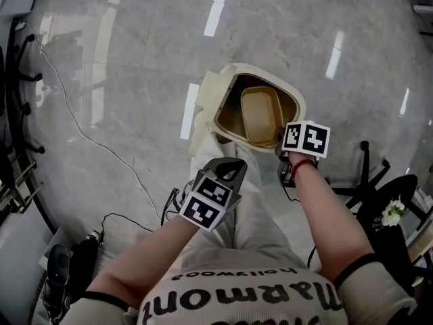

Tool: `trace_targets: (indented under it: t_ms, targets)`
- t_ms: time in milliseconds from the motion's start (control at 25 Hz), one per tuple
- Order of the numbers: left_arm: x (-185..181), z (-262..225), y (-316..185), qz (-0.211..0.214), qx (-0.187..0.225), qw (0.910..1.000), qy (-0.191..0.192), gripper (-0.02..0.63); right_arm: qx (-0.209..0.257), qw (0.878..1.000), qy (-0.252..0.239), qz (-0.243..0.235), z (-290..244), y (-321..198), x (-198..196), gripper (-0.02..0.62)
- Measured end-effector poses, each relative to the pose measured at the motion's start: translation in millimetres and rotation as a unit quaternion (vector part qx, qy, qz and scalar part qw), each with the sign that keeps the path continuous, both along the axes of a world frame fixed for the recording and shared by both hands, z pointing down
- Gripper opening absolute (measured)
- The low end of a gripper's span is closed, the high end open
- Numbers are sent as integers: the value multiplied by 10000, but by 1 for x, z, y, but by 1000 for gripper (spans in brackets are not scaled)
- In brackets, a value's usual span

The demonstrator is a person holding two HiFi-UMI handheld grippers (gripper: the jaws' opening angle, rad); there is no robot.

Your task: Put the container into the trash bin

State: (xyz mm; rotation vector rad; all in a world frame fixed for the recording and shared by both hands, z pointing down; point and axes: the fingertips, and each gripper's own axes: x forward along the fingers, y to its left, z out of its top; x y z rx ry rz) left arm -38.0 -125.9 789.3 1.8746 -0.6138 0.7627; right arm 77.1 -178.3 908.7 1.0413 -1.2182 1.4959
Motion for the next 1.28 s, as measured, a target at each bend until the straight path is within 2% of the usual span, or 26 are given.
trace_targets:
  t_ms: [240,440,680,880,1000,1280]
  targets:
    - [1,4,0,-276,-113,9990,345,-9,261,9958,716,-507,10,-19,-7,20]
    - [-1,6,8,-231,-162,9977,613,-9,368,9897,1002,-950,21,-29,-15,21]
    - [-13,16,18,-313,-292,9966,704,-9,303,9885,1091,-1003,37,-24,-22,21]
    - [-13,15,23,-199,-301,9956,868,-9,327,9891,1124,-897,44,-26,-31,21]
    - [-14,18,26,-272,-352,9952,874,-9,439,9873,1061,-1098,47,-31,-40,21]
    - [-10,20,28,-237,-392,9949,898,-9,476,9912,790,-952,57,-30,-44,21]
